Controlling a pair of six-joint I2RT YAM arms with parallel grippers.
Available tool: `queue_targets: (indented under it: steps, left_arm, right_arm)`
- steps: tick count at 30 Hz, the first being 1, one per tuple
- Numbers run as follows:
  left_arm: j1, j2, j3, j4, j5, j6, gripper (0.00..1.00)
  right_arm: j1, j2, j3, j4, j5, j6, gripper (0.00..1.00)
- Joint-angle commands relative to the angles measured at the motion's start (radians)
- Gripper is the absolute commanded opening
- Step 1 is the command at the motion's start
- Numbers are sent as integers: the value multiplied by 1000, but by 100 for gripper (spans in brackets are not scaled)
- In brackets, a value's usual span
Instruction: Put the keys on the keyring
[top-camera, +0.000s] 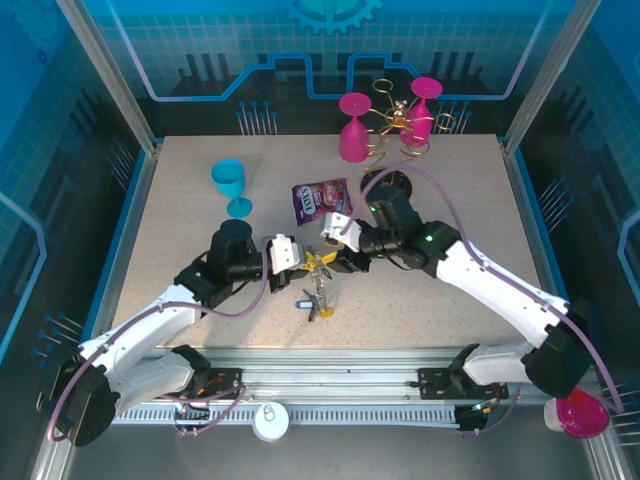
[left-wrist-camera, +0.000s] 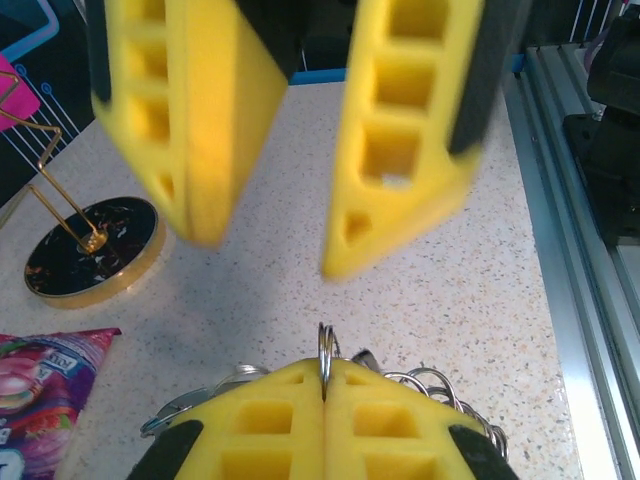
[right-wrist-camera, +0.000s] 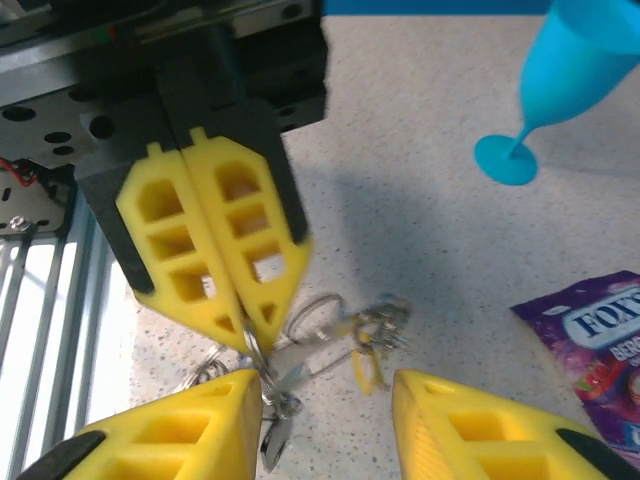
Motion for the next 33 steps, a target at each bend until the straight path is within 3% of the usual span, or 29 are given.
queue_targets:
  steps: [1, 9, 25, 33]
  left_arm:
    - [5, -35, -46, 206, 58, -93, 0]
    - [34, -28, -98, 405, 120, -219, 0]
    - [41, -18, -101, 439, 171, -240, 0]
    - [43, -16, -105, 540, 241, -298, 0]
  right_arm:
    - [-32, -68, -120, 234, -62, 104, 40]
    - [-34, -60, -230, 350, -164, 170, 37]
    - [-39, -51, -230, 368, -204, 190, 5]
    - [-32, 17, -132, 252, -263, 161, 7]
